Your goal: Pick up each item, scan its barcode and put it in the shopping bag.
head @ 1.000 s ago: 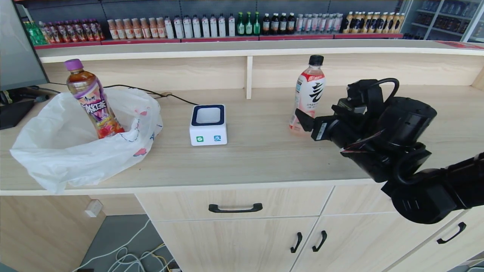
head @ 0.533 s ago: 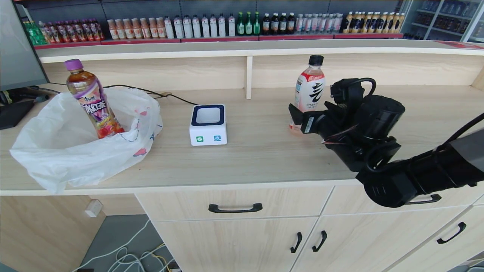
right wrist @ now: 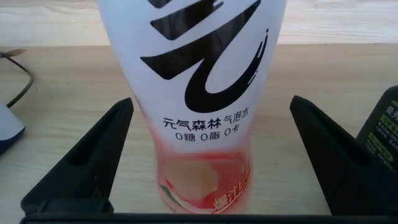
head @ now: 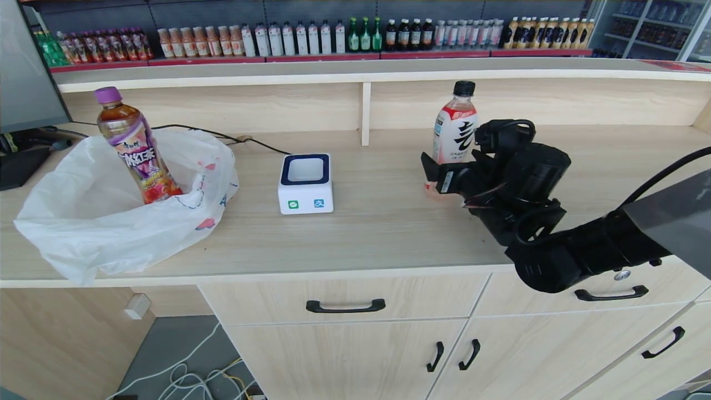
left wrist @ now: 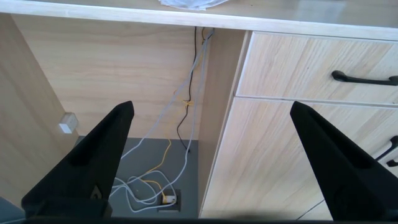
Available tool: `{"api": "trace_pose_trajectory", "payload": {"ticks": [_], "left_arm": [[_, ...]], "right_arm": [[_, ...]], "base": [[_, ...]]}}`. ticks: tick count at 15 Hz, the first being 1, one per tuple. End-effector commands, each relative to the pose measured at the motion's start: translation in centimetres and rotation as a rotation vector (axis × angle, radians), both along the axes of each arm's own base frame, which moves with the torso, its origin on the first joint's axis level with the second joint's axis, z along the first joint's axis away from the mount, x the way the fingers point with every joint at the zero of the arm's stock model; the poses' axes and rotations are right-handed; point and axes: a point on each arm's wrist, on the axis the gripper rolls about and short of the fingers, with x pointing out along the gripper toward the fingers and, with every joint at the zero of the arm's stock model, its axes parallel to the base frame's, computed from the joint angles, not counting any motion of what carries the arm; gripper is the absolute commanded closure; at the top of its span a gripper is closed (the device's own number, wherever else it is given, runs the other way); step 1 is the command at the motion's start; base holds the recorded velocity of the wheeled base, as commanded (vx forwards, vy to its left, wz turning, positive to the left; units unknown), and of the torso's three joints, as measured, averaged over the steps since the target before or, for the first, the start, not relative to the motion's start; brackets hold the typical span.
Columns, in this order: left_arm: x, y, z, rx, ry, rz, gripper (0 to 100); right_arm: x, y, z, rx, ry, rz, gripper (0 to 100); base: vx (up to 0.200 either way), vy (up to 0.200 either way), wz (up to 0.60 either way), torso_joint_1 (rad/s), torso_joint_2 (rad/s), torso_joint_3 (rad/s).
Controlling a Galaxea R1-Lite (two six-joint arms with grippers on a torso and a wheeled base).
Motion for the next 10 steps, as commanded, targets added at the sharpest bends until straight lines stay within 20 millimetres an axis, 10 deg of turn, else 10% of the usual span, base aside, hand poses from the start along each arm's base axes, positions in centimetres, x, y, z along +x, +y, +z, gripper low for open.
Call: {"api": "trace_pose_trajectory", "payload": {"ticks": [1, 10], "left_arm": [[0.0, 0.0, 0.0, 0.0, 0.0, -0.001, 0], [0.0, 0.0, 0.0, 0.0, 0.0, -0.001, 0]], "right_arm": [[1.0, 0.2, 0.0, -0.003, -0.018, -0.008, 0], [2.5, 0.7, 1.7, -0.001, -0.029, -0.009, 0]], "base": [[0.0, 0.0, 0.0, 0.0, 0.0, 0.0], [0.0, 0.0, 0.0, 0.0, 0.0, 0.0]]}}
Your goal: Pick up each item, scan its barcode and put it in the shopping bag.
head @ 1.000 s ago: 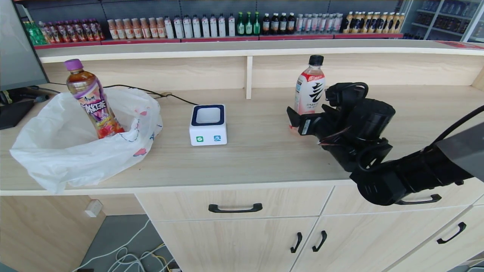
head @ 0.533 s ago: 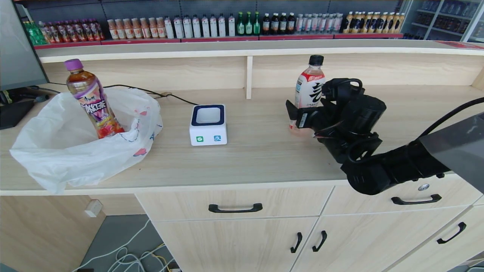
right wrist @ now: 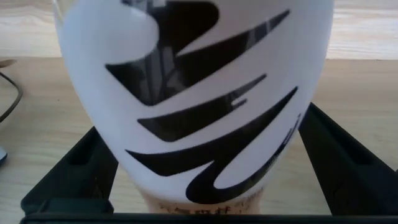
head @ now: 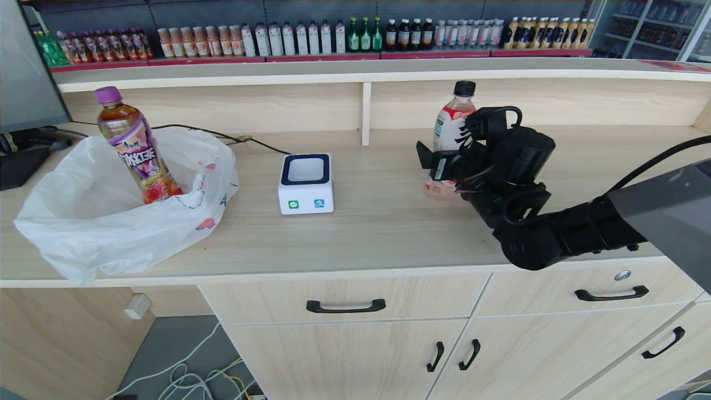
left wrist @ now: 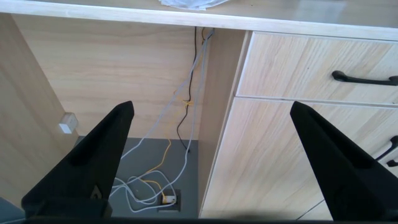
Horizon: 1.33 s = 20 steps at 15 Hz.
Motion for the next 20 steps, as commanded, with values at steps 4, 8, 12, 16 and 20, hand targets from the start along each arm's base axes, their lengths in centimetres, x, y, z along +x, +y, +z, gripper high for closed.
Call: {"api": "trace_pose_trajectory", "payload": {"ticks": [4, 8, 12, 16, 20], "left_arm": [[0.0, 0.0, 0.0, 0.0, 0.0, 0.0, 0], [0.0, 0.0, 0.0, 0.0, 0.0, 0.0, 0], [0.0, 0.0, 0.0, 0.0, 0.0, 0.0, 0], [0.0, 0.0, 0.0, -0.002, 0.0, 0.0, 0], [0.0, 0.0, 0.0, -0.002, 0.0, 0.0, 0]], "right_arm": [[0.1, 0.1, 0.5, 0.006, -0.015, 0.001, 0], [-0.1, 0.2, 0.7, 0.009, -0.02, 0.0, 100], [-0.3, 0.2, 1.2, 0.015, -0.029, -0.009, 100], [-0.9, 0.0, 2.4, 0.025, -0.053, -0.008, 100], [-2.9, -0.5, 5.1, 0.044, -0.1, 0.006, 100]], "base": [[0.0, 0.0, 0.0, 0.0, 0.0, 0.0], [0.0, 0.0, 0.0, 0.0, 0.0, 0.0], [0.0, 0.0, 0.0, 0.0, 0.0, 0.0], [0.0, 0.0, 0.0, 0.0, 0.0, 0.0], [0.0, 0.0, 0.0, 0.0, 0.0, 0.0]]}}
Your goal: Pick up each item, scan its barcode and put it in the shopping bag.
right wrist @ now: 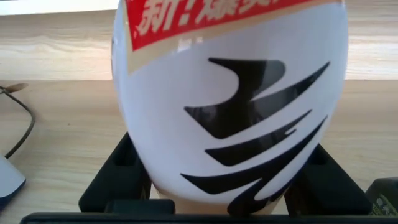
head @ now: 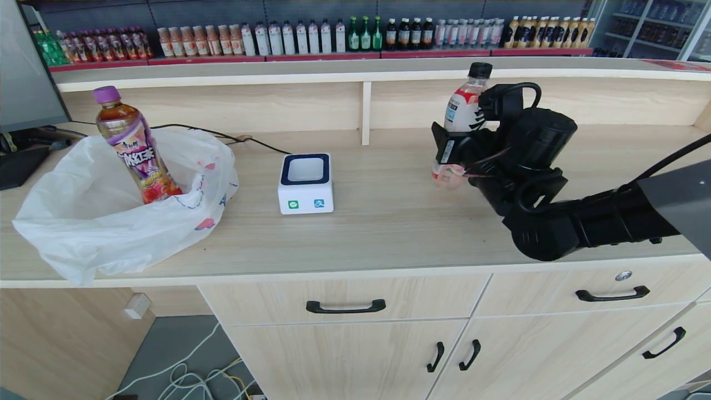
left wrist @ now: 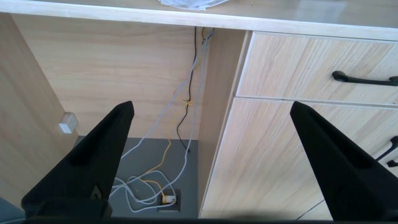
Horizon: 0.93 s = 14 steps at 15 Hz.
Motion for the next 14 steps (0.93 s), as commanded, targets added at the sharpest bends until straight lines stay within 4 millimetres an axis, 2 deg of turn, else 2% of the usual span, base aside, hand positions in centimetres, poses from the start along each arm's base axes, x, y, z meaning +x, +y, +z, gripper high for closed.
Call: {"api": "trace_pose_trajectory", "payload": {"ticks": [1, 3, 4, 9, 11, 14], "left_arm": [[0.0, 0.0, 0.0, -0.001, 0.0, 0.0, 0], [0.0, 0.0, 0.0, -0.001, 0.0, 0.0, 0], [0.0, 0.0, 0.0, -0.001, 0.0, 0.0, 0], [0.0, 0.0, 0.0, -0.001, 0.0, 0.0, 0], [0.0, 0.0, 0.0, -0.001, 0.0, 0.0, 0], [0.0, 0.0, 0.0, -0.001, 0.0, 0.0, 0]], "right_arm": [[-2.3, -0.4, 2.6, 0.018, -0.043, 0.015, 100], [-4.5, 0.0, 3.1, 0.018, -0.041, 0.061, 100], [-6.3, 0.2, 3.1, 0.021, -0.039, 0.087, 100], [-12.2, -0.9, 3.2, 0.021, -0.032, 0.162, 100], [-14.7, -0.3, 2.4, 0.02, -0.031, 0.225, 100], [-17.5, -0.1, 1.1, 0.022, -0.046, 0.284, 100]], "base": [[0.0, 0.0, 0.0, 0.0, 0.0, 0.0], [0.0, 0.0, 0.0, 0.0, 0.0, 0.0], [0.0, 0.0, 0.0, 0.0, 0.0, 0.0], [0.0, 0.0, 0.0, 0.0, 0.0, 0.0], [0.0, 0.0, 0.0, 0.0, 0.0, 0.0], [0.0, 0.0, 0.0, 0.0, 0.0, 0.0]]}}
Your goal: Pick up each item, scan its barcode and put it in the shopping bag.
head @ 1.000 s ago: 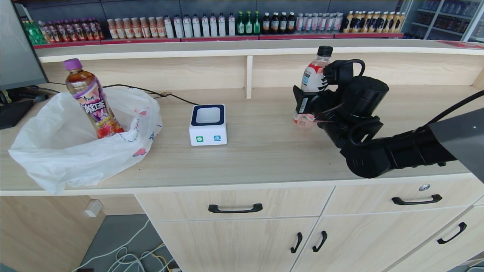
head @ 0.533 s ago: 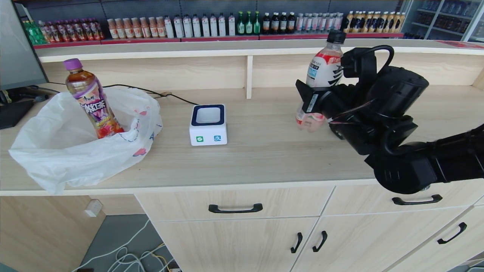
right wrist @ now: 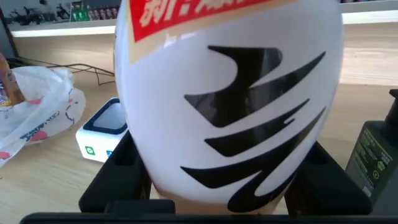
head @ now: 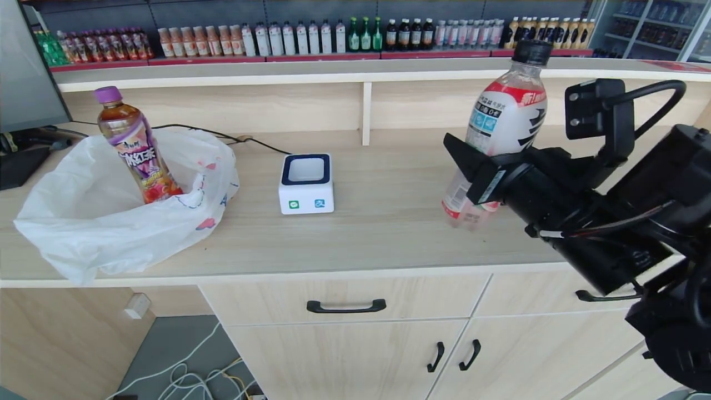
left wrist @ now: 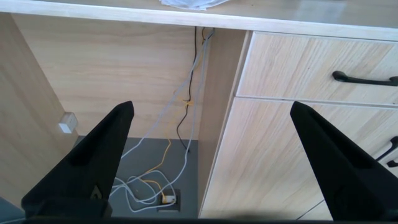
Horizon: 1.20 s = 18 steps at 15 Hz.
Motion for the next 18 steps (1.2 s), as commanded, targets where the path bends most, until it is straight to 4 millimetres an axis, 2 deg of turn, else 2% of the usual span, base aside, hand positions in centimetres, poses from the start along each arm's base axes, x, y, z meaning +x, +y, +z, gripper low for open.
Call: {"api": "trace_pose_trajectory", "payload": {"ticks": [1, 7, 12, 18], "left_arm": [[0.0, 0.0, 0.0, 0.0, 0.0, 0.0, 0], [0.0, 0.0, 0.0, 0.0, 0.0, 0.0, 0], [0.0, 0.0, 0.0, 0.0, 0.0, 0.0, 0], [0.0, 0.0, 0.0, 0.0, 0.0, 0.0, 0]], "right_arm": [[-2.6, -0.2, -0.3, 0.017, -0.024, 0.05, 100], [-5.8, 0.4, -0.8, 0.101, -0.033, 0.216, 100], [-8.4, 2.6, -0.6, 0.169, -0.009, 0.414, 100], [-8.5, 3.5, -1.0, 0.232, 0.069, 0.636, 100]], "base": [[0.0, 0.0, 0.0, 0.0, 0.0, 0.0], [0.0, 0.0, 0.0, 0.0, 0.0, 0.0], [0.0, 0.0, 0.0, 0.0, 0.0, 0.0], [0.0, 0.0, 0.0, 0.0, 0.0, 0.0]]}}
